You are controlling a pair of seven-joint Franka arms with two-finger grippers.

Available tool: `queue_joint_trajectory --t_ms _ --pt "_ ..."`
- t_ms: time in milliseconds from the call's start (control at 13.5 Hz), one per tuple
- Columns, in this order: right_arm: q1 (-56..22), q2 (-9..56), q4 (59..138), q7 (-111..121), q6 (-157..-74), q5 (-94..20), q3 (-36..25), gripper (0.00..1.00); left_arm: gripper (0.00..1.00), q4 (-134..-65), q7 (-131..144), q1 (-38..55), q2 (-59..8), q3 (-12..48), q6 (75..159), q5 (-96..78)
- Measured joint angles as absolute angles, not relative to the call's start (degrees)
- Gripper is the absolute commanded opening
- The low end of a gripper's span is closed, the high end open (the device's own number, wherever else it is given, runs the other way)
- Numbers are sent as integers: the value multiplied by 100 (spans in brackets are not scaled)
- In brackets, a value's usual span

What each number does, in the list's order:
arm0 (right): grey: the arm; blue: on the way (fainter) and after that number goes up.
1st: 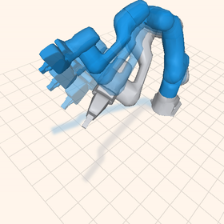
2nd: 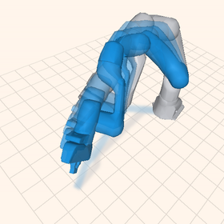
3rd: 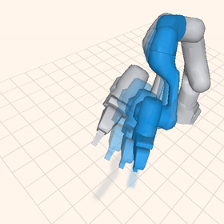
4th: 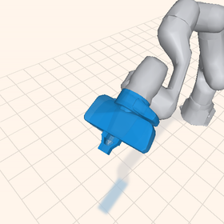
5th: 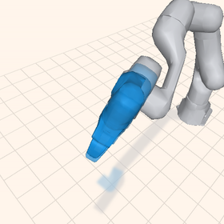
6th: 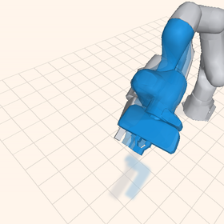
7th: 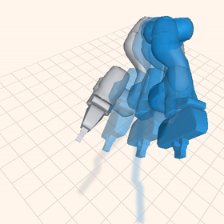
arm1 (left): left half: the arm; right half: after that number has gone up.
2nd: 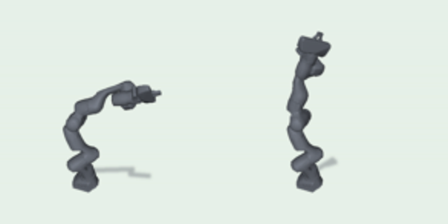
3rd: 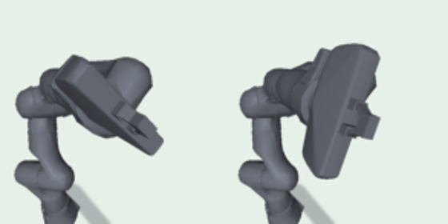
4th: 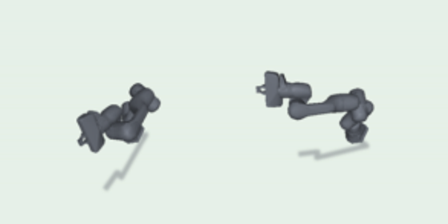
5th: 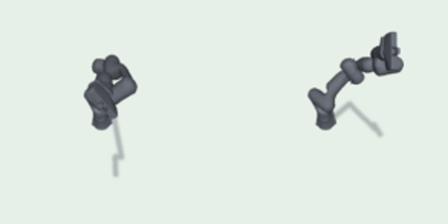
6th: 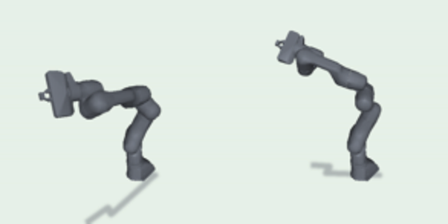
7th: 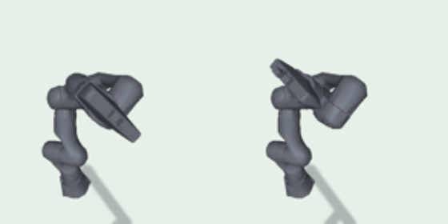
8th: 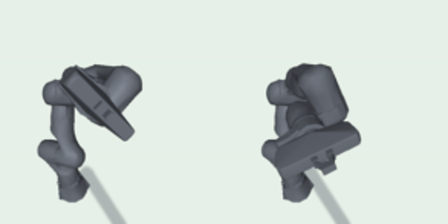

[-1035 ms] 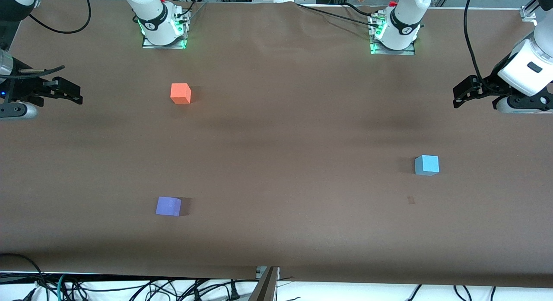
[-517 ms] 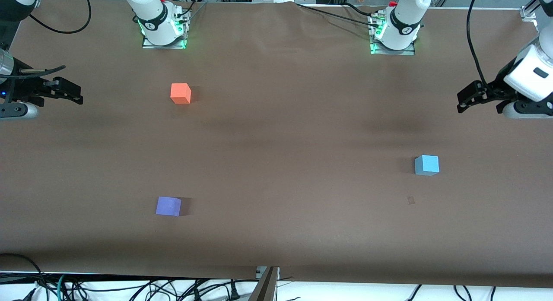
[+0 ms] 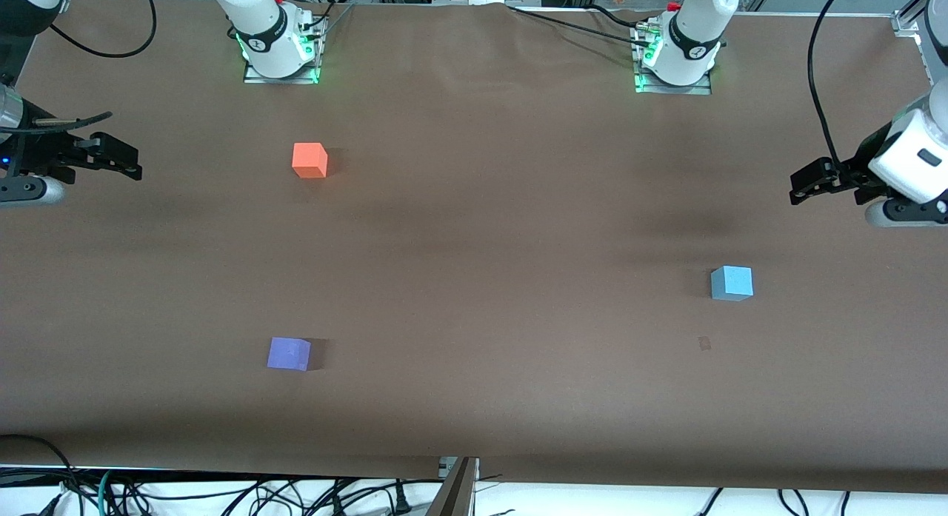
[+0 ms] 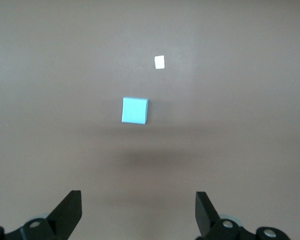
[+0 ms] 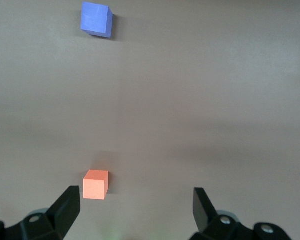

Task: Place blue block between orange and purple blocks
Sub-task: 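Reach the left gripper down over the light-blue cube, then grasp the light-blue cube with the left gripper and carry it mid-table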

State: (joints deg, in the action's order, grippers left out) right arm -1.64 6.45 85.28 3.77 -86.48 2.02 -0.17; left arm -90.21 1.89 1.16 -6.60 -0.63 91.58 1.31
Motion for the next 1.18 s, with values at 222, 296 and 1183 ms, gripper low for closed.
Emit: queue_joint_trajectory --t_ms 222,296,1183 --pt "-163 645 8527 377 -8653 202 -17 100 100 -9474 157 -76 -889 -62 9594 131" --pt "-163 645 8527 377 -8654 202 -18 100 100 -9774 151 -136 -941 -60 9991 130" --pt "-159 646 8524 377 -8657 202 -30 100 100 -11202 -376 -383 -2821 30 13679 -16"
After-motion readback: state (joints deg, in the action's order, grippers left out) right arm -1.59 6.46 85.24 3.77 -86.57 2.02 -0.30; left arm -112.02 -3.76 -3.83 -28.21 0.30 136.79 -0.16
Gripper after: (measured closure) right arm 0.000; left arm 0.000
